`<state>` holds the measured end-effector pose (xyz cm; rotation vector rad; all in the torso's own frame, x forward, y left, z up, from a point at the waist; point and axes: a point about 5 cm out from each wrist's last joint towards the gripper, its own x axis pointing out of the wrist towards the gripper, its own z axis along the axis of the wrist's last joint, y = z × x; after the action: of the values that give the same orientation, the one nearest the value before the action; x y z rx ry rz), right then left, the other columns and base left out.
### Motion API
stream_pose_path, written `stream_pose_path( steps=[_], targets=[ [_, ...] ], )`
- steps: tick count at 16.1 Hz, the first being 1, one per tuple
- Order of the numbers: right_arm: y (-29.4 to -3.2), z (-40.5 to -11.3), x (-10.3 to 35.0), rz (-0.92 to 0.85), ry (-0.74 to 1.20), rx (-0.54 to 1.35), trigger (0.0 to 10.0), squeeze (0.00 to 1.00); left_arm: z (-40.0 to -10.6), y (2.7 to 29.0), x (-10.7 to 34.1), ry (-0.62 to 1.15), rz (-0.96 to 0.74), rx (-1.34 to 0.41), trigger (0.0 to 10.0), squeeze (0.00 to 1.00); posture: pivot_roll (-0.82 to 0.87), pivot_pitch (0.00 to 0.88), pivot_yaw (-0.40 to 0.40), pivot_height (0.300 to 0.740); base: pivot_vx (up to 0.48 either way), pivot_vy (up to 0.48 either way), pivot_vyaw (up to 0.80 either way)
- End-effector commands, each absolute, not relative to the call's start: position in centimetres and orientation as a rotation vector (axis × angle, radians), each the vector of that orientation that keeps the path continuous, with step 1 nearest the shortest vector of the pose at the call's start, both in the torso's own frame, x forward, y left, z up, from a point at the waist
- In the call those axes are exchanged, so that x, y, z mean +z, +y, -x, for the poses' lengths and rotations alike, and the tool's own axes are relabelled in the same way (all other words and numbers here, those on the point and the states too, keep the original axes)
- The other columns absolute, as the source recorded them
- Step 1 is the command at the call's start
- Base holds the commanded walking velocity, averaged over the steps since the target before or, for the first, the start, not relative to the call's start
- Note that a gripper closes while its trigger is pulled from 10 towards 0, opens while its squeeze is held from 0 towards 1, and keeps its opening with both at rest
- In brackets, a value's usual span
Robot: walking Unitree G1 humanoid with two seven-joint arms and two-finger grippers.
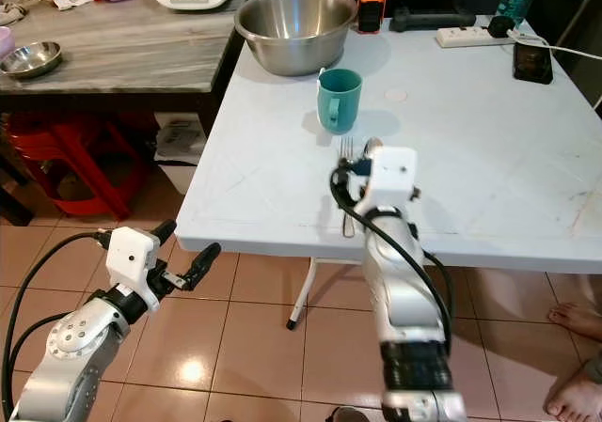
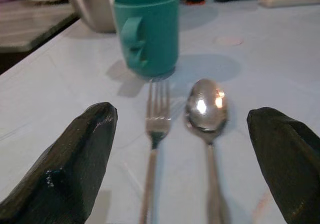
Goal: Setting the table
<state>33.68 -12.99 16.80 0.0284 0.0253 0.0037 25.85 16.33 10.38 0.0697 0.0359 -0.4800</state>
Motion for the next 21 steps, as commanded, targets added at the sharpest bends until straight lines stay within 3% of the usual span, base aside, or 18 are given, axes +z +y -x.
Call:
stream_pose_path(
  steps=[1, 10, 11, 12, 13, 21],
  targets=[
    [-12.5, -33.9, 16.4, -0.046, 0.066, 0.017, 10.0, 0.0, -25.8, 16.7, 10.2, 0.058, -0.082, -0.493, 10.0, 0.0, -0.16, 0.167, 0.062, 0.74, 0.0, 0.0, 0.0],
    [-10.8, -36.1, 15.3, -0.042, 0.145, 0.109, 10.0, 0.0, -25.5, 16.3, 10.4, 0.051, -0.062, -0.539, 10.0, 0.0, -0.15, 0.173, 0.071, 0.74, 0.0, 0.0, 0.0],
    [-10.6, -36.3, 15.2, -0.04, 0.153, 0.117, 9.1, 0.0, -25.5, 16.2, 10.4, 0.051, -0.061, -0.542, 10.0, 0.0, -0.15, 0.173, 0.068, 0.74, 0.0, 0.0, 0.0],
    [-10.7, -36.4, 15.0, -0.029, 0.165, 0.108, 2.4, 0.0, -25.5, 16.2, 10.5, 0.051, -0.059, -0.543, 10.0, 0.0, -0.14, 0.173, 0.067, 0.74, 0.0, 0.0, 0.0],
    [-10.8, -36.6, 14.8, -0.028, 0.176, 0.104, 0.0, 0.0, -25.5, 16.2, 10.5, 0.052, -0.056, -0.545, 10.0, 0.0, -0.14, 0.173, 0.066, 0.74, 0.0, 0.0, 0.0],
    [-12.3, -37.1, 13.6, 0.003, 0.234, 0.078, 0.0, 0.0, -25.1, 15.3, 10.8, 0.028, -0.014, -0.649, 10.0, 0.0, -0.14, 0.175, 0.057, 0.74, 0.0, 0.0, 0.0]
  ],
)
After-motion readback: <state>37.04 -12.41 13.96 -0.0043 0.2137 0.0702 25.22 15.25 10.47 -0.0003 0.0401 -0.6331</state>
